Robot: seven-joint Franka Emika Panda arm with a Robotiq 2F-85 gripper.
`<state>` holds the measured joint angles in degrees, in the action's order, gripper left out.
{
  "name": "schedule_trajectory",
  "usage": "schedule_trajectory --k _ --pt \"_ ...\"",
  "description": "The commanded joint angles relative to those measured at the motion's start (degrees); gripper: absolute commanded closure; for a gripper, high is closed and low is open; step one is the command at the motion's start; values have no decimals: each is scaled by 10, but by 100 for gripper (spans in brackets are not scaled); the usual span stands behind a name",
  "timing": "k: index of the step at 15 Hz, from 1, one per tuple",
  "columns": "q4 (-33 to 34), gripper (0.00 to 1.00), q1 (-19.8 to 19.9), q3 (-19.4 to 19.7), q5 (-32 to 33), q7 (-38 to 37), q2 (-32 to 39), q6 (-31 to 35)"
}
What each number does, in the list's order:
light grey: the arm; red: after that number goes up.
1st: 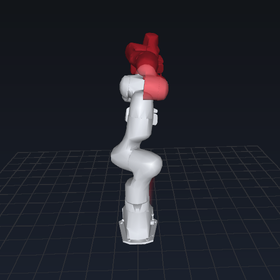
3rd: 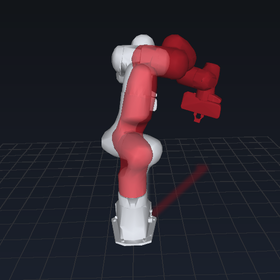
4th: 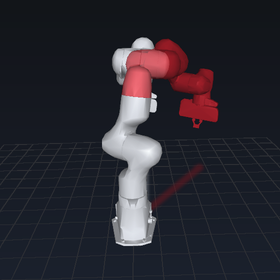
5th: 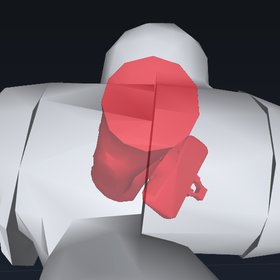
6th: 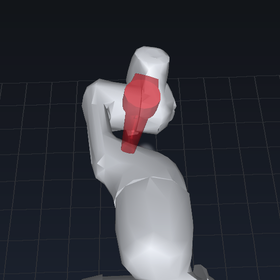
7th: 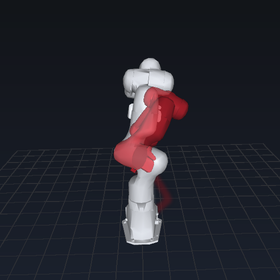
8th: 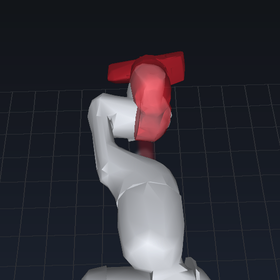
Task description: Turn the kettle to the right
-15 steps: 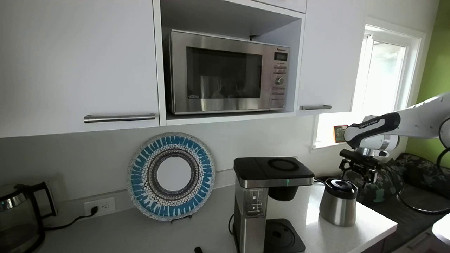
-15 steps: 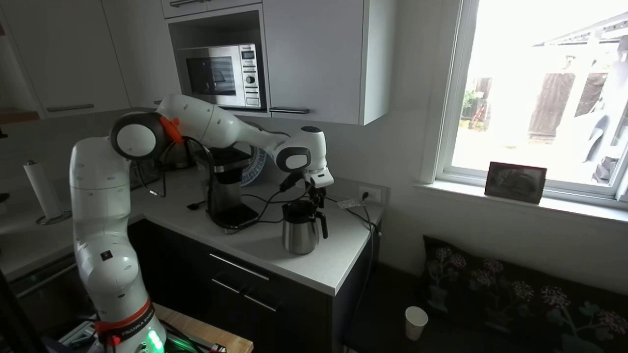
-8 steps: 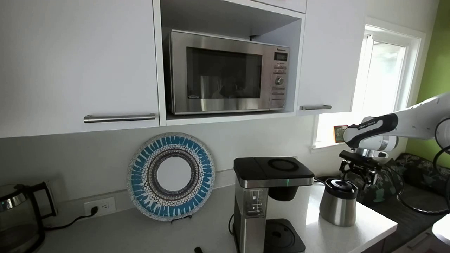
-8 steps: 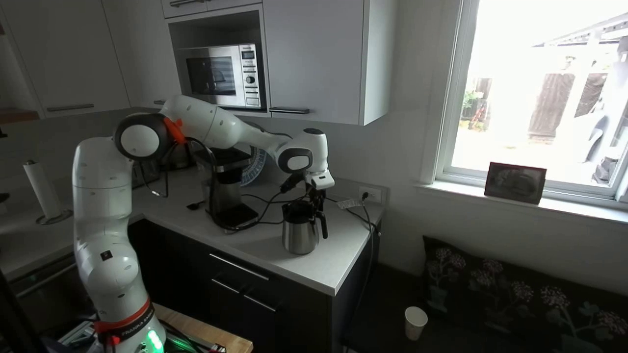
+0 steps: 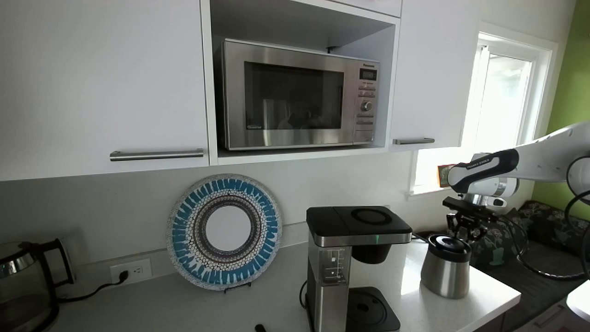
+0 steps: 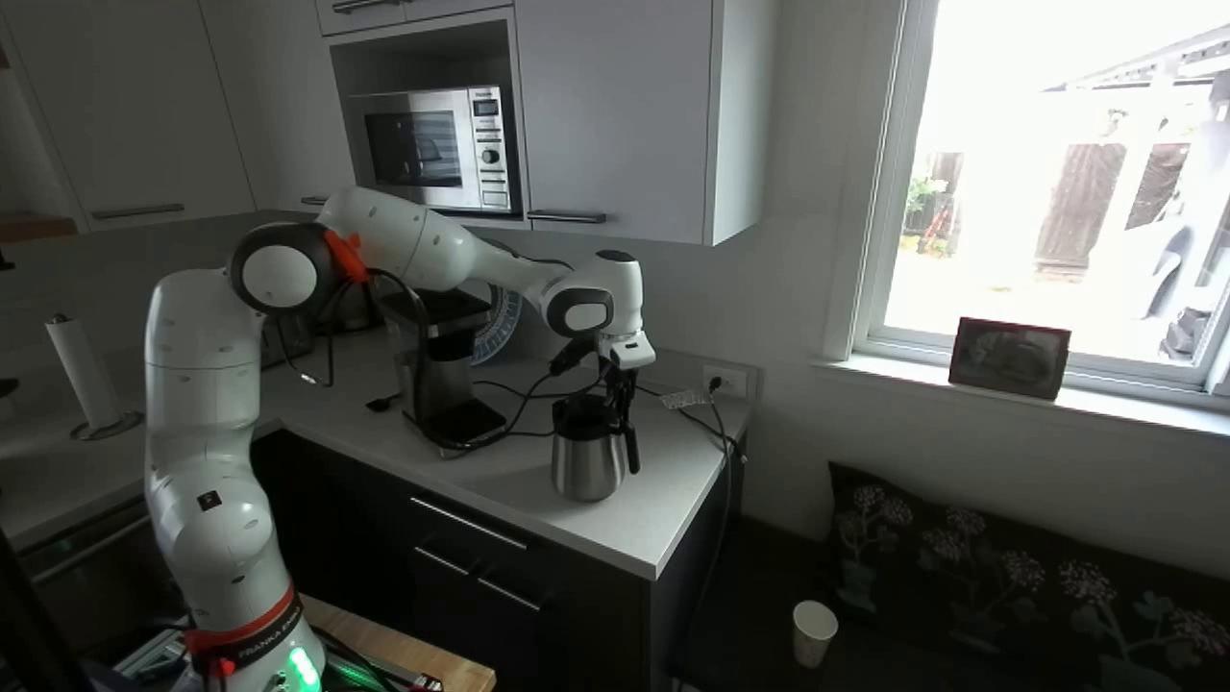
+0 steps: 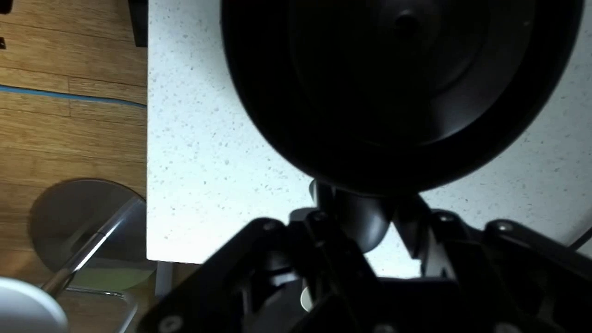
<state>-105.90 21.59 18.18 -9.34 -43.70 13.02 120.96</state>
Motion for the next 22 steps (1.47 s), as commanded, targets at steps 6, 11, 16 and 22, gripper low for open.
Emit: schedule_trajectory --k 6,11,16,22 --pt "10 91 -11 9 -19 -57 8 -8" --pt "2 91 -17 10 -16 -128 -4 -19" --pt "-28 91 -39 22 27 -282 -28 6" --pt "-71 91 -51 22 61 -444 -63 7"
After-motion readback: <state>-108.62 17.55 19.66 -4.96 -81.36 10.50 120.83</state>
